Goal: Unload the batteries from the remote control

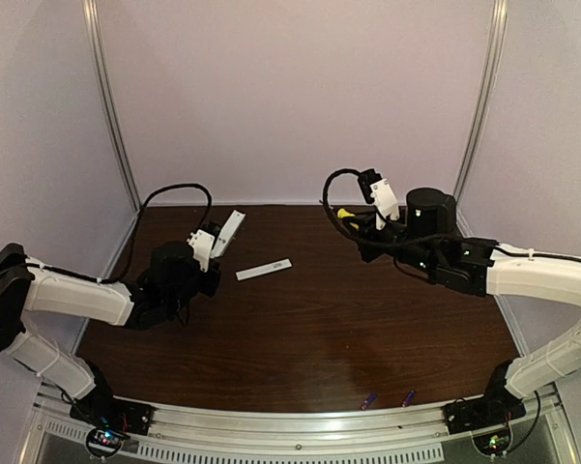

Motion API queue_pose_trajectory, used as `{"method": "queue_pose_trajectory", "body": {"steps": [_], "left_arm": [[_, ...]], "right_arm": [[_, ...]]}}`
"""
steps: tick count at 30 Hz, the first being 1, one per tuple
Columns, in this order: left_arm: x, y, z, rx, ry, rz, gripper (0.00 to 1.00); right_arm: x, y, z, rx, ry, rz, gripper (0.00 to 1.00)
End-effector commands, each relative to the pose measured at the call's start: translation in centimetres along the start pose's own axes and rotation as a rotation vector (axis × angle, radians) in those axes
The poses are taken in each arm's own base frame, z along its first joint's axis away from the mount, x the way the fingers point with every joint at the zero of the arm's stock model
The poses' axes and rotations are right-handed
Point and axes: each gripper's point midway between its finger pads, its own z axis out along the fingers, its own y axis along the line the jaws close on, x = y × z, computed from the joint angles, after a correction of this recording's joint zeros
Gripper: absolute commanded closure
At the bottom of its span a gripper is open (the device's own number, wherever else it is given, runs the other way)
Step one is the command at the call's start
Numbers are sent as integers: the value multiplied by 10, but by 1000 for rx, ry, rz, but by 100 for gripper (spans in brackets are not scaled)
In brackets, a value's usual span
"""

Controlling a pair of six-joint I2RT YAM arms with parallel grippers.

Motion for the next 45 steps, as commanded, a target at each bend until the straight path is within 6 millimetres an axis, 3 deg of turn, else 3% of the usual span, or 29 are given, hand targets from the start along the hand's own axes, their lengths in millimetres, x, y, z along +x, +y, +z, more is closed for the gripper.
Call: {"method": "queue_pose_trajectory", "body": {"steps": [1, 5, 11, 19, 28, 30, 35, 41, 45], "left_arm": [[22, 31, 1, -84, 40, -153, 100], [47, 42, 8, -103, 103, -235, 100], [77, 39, 14, -123, 169, -255, 100], [106, 37, 15, -154, 226, -324, 100], [125, 36, 13, -167, 259, -350, 97], [128, 36, 12, -169, 268, -350, 92], [134, 37, 7, -170, 275, -367, 66], [134, 37, 5, -162, 272, -354, 56], [131, 38, 3, -162, 265, -347, 38]], "right_arm": [[-9, -9, 3, 55, -52, 43, 100], [-9, -8, 5, 50, -60, 42, 100], [-4, -5, 6, 35, -62, 42, 100], [-4, -3, 10, 23, -51, 37, 100], [3, -2, 12, 22, -26, 21, 100], [5, -3, 12, 26, -23, 19, 100], [9, -3, 14, 26, -12, 13, 100], [12, -4, 14, 32, -5, 2, 100], [14, -5, 13, 39, -1, -4, 100]]}}
